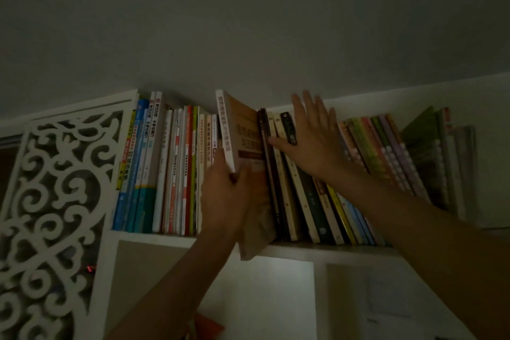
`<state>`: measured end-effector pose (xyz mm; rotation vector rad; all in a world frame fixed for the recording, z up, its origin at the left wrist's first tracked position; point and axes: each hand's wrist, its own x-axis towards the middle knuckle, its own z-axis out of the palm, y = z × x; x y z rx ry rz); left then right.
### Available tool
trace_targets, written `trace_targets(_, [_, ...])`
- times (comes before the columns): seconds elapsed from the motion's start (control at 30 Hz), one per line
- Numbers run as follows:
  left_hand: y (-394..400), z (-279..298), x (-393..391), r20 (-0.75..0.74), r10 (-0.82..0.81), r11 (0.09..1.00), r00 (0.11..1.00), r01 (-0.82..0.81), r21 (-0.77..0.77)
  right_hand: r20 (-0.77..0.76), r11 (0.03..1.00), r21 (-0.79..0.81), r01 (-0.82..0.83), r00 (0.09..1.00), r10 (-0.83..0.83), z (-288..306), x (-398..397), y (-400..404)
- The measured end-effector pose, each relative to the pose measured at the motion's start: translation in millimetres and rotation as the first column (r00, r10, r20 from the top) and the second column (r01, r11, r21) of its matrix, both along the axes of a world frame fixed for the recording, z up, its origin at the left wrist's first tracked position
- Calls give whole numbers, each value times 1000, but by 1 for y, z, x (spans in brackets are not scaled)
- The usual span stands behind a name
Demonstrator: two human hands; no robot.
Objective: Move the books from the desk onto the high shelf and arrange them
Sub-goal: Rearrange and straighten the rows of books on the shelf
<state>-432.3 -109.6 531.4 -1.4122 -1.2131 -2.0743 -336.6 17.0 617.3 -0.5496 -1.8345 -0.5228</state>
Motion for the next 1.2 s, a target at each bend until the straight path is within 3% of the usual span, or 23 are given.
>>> trace_targets(0.1, [2,-17,11,109,-172,984,979,177,-34,-124,996,-39,80,989,-84,-33,20,7])
trace_targets(0.2, [3,-25,17,102,-137,990,985,140,-19,-198,989,-59,137,969,-146,-56,33,7])
trace_targets(0.37, [-18,-26,22,19,3,1000,1000,-3,18,-108,971,-125,203,970,-216,-68,41,9])
trace_targets(0.57, [-54,-27,28,36,24,998,999,-26,62,-78,970,-137,202,974,-214,-75,37,2])
trace_targets(0.73, [-66,-25,40,42,4,995,999,-8,95,-53,982,-39,184,981,-186,-79,26,-1])
trace_targets(1.2, [-28,-21,62,69,-18,1000,997,17,23,-61,984,41,171,984,-168,-73,35,14])
